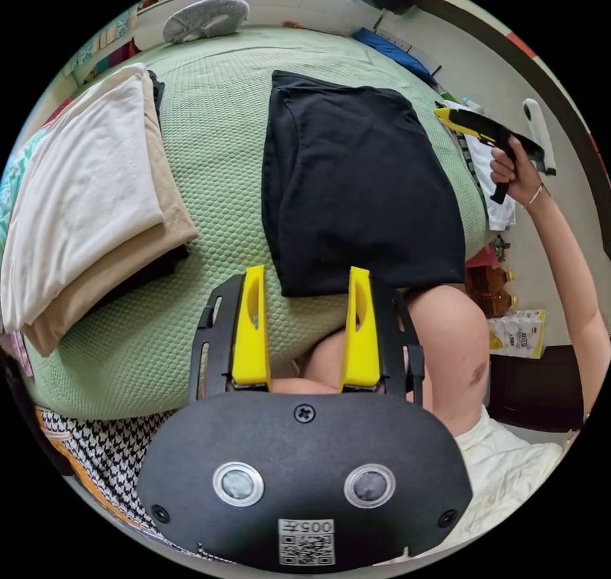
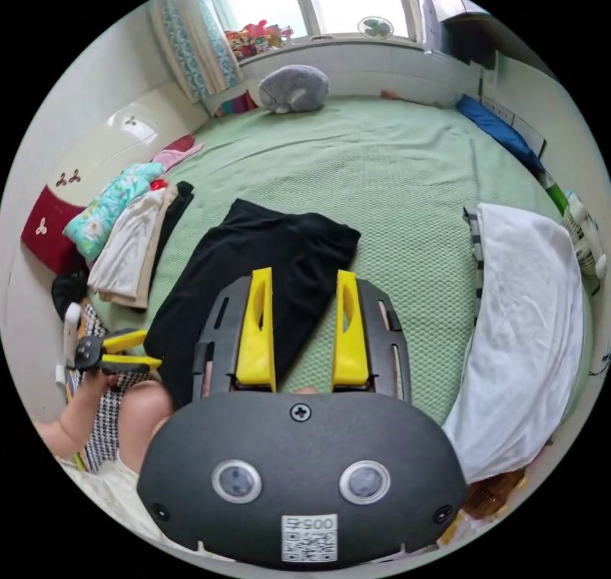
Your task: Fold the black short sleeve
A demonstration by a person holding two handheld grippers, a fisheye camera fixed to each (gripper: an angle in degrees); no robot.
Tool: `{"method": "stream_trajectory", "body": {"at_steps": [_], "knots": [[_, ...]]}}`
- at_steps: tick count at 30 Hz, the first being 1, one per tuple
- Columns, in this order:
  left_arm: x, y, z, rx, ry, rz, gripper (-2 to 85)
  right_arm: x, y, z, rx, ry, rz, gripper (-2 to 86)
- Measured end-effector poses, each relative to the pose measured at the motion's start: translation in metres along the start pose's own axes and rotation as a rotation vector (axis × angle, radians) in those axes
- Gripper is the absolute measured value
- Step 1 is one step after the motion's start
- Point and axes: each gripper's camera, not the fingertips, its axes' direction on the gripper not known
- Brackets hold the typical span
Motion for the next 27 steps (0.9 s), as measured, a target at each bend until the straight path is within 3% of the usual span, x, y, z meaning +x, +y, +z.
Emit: {"method": "stream_trajectory", "body": {"at_steps": [4, 11, 17, 21, 27], "knots": [[0.009, 0.004, 0.002, 0.014, -0.043, 0.000, 17.5, 0.034, -0.029, 0.020, -0.031, -0.056, 0.124, 13.5], [0.014, -0.009, 0.004, -0.050, -0.048, -0.015, 15.5, 0.042, -0.043, 0.024, -0.051, 0.009, 0.125, 13.3], [0.032, -0.011, 0.001, -0.031, -0.025, 0.011, 6.5, 0.034, -0.044, 0.005, -0.026, -0.067, 0.122, 5.8], [0.036, -0.012, -0.006, -0.021, -0.015, 0.001, 5.3, 0.056, -0.049, -0.027, 0.017, -0.249, 0.259, -1.1], [0.049, -0.002, -0.042, 0.070, 0.056, -0.013, 4.9, 0.031, -0.062, -0.095, 0.032, -0.231, 0.147, -1.5]]}}
